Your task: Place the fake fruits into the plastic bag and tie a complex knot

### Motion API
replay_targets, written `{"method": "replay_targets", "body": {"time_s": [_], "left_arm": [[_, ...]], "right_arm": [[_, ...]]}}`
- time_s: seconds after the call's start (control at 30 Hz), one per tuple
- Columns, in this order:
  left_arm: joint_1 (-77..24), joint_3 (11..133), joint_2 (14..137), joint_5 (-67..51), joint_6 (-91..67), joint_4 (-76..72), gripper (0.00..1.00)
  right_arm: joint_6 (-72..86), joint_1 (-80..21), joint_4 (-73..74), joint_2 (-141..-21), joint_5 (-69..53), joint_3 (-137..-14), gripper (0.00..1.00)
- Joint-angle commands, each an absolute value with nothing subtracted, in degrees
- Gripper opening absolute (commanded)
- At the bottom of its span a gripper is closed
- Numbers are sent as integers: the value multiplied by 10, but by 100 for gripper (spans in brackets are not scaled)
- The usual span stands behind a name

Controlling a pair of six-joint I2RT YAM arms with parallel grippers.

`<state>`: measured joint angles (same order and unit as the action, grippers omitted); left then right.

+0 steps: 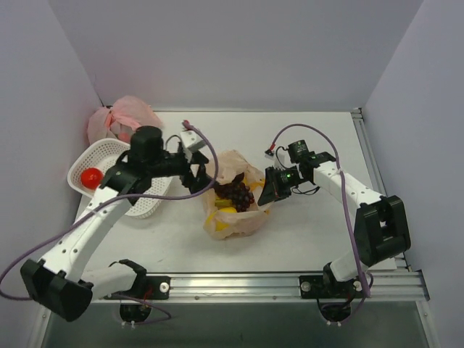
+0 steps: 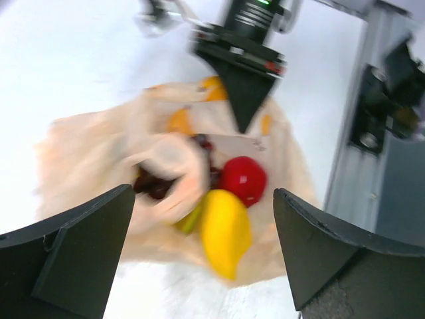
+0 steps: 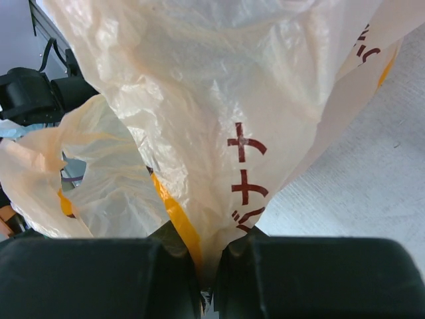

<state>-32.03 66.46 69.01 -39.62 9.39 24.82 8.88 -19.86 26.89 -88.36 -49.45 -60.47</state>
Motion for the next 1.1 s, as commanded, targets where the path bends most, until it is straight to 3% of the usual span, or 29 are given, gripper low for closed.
{"method": "replay_targets", "body": {"time_s": [0.0, 0.13, 0.37, 0.53, 1.07], "left_arm": [[-221, 707, 635, -387, 79, 329, 97], [-32, 720, 626, -311, 71, 387, 95], [124, 762, 745, -66, 152, 395, 95], [152, 830, 854, 101, 143, 399, 97], [188, 867, 1040, 251, 104, 334, 97]], "right_arm": [[80, -196, 285, -859, -497, -613, 0], [76, -196, 286, -860, -498, -615, 0], [74, -196, 285, -861, -501, -609, 0], [71, -196, 285, -855, -500, -604, 0], [66, -194, 287, -860, -499, -605, 0]]}}
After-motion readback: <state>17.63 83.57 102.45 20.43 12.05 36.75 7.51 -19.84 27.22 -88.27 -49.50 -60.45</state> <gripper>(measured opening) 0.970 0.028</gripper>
